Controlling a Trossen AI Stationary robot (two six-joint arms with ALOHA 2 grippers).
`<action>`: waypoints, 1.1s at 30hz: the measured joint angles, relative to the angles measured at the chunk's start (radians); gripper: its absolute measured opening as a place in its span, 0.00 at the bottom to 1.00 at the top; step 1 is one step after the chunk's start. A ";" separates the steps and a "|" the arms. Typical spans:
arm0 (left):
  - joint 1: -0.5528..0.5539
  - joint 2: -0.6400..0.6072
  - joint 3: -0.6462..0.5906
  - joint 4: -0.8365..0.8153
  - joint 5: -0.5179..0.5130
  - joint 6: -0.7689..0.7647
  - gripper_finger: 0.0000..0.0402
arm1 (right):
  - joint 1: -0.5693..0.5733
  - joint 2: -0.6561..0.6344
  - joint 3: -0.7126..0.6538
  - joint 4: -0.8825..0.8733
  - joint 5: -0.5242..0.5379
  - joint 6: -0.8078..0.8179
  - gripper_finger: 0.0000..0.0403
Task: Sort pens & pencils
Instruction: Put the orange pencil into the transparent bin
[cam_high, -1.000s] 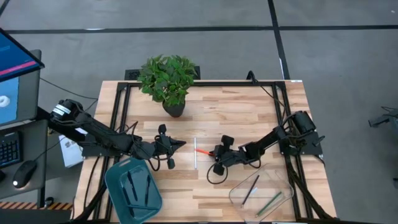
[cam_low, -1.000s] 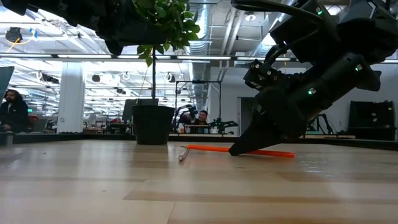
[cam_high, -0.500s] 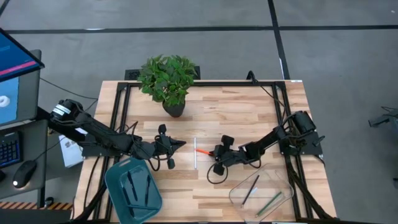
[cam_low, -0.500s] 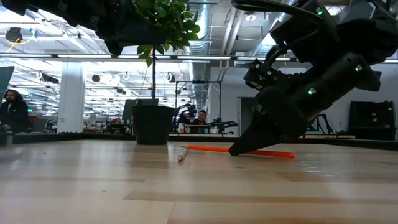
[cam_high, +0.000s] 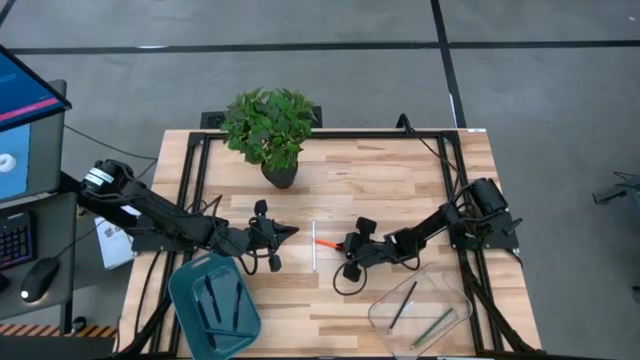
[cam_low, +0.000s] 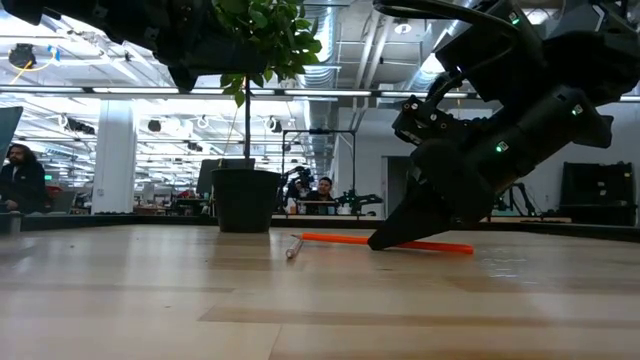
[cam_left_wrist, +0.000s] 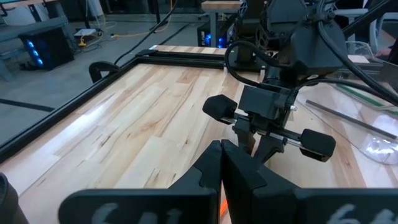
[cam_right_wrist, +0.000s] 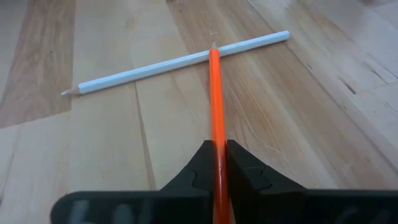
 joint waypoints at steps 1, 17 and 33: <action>0.000 0.000 0.000 -0.004 0.000 -0.003 0.00 | 0.000 0.000 0.000 0.000 0.000 0.000 0.11; 0.000 0.000 0.000 -0.017 0.000 -0.011 0.00 | -0.002 0.003 0.000 0.039 -0.008 -0.035 0.11; 0.000 0.000 0.000 -0.016 0.000 -0.011 0.00 | -0.002 0.002 0.000 0.042 -0.004 -0.035 0.11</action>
